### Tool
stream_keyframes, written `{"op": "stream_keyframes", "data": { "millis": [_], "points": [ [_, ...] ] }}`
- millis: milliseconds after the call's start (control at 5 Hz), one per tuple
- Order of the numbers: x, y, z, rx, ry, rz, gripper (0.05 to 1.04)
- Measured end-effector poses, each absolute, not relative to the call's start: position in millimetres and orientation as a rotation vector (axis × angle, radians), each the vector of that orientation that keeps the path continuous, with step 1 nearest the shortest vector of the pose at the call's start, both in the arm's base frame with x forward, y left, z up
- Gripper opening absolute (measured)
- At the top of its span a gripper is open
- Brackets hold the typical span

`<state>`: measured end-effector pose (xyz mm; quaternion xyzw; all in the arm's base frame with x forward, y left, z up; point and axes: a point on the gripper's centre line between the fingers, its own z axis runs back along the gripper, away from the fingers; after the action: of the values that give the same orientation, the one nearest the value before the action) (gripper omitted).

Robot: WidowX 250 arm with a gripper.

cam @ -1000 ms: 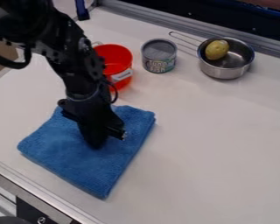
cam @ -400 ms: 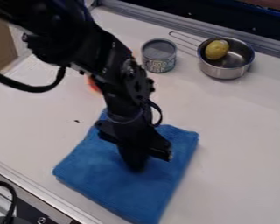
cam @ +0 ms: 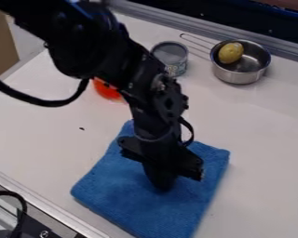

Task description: Move the blue cloth in the middle of the table

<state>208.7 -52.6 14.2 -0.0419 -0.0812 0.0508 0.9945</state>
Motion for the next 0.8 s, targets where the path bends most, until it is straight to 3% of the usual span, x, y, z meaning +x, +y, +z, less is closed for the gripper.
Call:
{"op": "stream_keyframes", "data": {
  "millis": [400, 600, 800],
  "points": [
    [210, -51, 17, -0.078, -0.173, 0.114, 0.064],
    [219, -44, 29, -0.088, -0.188, 0.135, 0.191],
    [232, -40, 51, -0.113, -0.204, 0.186, 0.418]
  ]
}}
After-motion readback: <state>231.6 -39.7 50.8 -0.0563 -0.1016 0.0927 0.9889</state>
